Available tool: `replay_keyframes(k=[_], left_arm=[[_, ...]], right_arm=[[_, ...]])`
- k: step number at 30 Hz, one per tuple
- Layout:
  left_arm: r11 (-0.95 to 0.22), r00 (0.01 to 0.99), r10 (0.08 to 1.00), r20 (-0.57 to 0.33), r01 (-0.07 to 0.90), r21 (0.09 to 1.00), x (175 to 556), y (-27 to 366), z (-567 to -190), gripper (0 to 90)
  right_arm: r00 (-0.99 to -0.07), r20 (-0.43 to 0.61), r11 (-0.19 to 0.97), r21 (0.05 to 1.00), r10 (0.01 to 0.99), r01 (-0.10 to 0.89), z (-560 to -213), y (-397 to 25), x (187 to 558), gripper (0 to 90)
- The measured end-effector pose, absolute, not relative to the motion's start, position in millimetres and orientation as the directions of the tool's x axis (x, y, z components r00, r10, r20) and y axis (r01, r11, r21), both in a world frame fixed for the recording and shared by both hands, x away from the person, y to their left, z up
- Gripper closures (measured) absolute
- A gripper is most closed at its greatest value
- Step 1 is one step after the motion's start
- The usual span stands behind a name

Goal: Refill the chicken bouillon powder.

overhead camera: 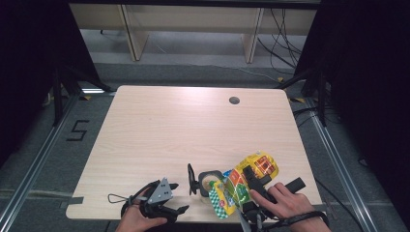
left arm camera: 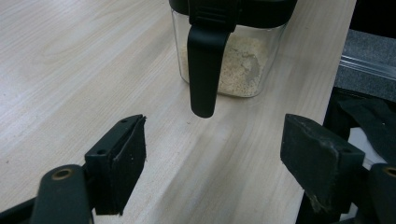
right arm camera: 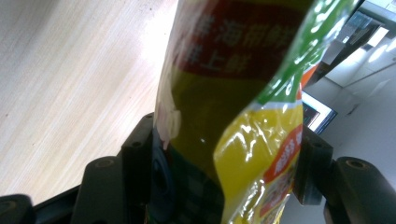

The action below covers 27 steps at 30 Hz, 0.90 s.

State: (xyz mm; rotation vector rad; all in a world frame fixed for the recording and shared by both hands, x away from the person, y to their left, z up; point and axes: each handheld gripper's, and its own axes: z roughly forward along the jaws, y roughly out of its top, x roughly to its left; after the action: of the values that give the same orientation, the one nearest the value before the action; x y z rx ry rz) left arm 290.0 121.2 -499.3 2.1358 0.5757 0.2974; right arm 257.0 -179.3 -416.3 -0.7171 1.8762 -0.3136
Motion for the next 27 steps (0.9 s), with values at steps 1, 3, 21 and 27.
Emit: replay_keyframes(k=[1,3,21,27], left_arm=[[-0.507,0.864,0.504,0.002,0.293,0.811,290.0,121.2,-499.3,22.2],[-0.523,0.865,0.501,0.014,0.29,0.802,290.9,121.9,-498.9,22.2],[-0.517,0.87,0.492,0.01,0.283,0.808,290.7,121.4,-498.6,22.2],[-0.51,0.865,0.502,0.002,0.294,0.809,290.6,121.4,-499.1,22.1]], right_arm=[[-0.266,-0.747,0.786,-0.522,-0.609,-0.333,-416.3,-179.3,257.0,39.4],[-0.256,-0.751,0.782,-0.516,-0.609,-0.349,-414.3,-179.5,258.1,39.4],[-0.265,-0.741,0.779,-0.525,-0.617,-0.344,-416.2,-178.1,258.2,40.0],[-0.263,-0.742,0.778,-0.523,-0.616,-0.349,-414.7,-178.2,258.0,40.1]])
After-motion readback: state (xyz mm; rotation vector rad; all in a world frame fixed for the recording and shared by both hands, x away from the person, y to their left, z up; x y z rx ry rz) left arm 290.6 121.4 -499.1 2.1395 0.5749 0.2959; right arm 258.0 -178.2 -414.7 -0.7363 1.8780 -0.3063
